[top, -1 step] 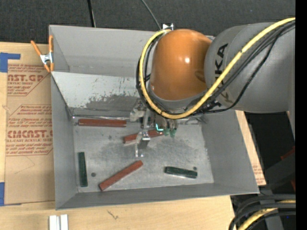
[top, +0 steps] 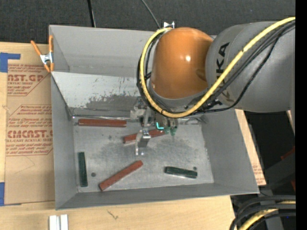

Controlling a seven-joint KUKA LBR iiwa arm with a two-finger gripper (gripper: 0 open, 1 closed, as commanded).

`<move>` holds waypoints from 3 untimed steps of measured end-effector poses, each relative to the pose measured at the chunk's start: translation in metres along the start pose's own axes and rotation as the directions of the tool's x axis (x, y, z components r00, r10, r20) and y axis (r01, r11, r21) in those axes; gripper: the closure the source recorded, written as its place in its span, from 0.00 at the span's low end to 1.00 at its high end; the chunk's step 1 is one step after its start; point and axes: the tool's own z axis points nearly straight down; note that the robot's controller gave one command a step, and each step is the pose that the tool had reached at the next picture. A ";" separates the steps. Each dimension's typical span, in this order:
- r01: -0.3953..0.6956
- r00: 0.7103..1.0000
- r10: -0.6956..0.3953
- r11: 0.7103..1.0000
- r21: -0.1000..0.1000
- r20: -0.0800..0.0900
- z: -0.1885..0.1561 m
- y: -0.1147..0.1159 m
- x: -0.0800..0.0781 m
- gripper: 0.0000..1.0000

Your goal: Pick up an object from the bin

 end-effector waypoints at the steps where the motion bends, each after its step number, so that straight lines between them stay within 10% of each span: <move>1: 0.024 1.000 -0.024 1.000 -0.001 0.008 0.040 0.003 0.004 0.00; 2: 0.109 0.994 -0.109 0.994 0.001 0.000 0.099 -0.022 0.047 0.00; 3: 0.135 0.991 -0.135 0.991 -0.002 0.014 0.158 0.002 0.030 1.00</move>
Offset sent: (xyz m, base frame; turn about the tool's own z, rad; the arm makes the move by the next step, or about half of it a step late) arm -0.0509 -0.0276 -0.1035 -0.1110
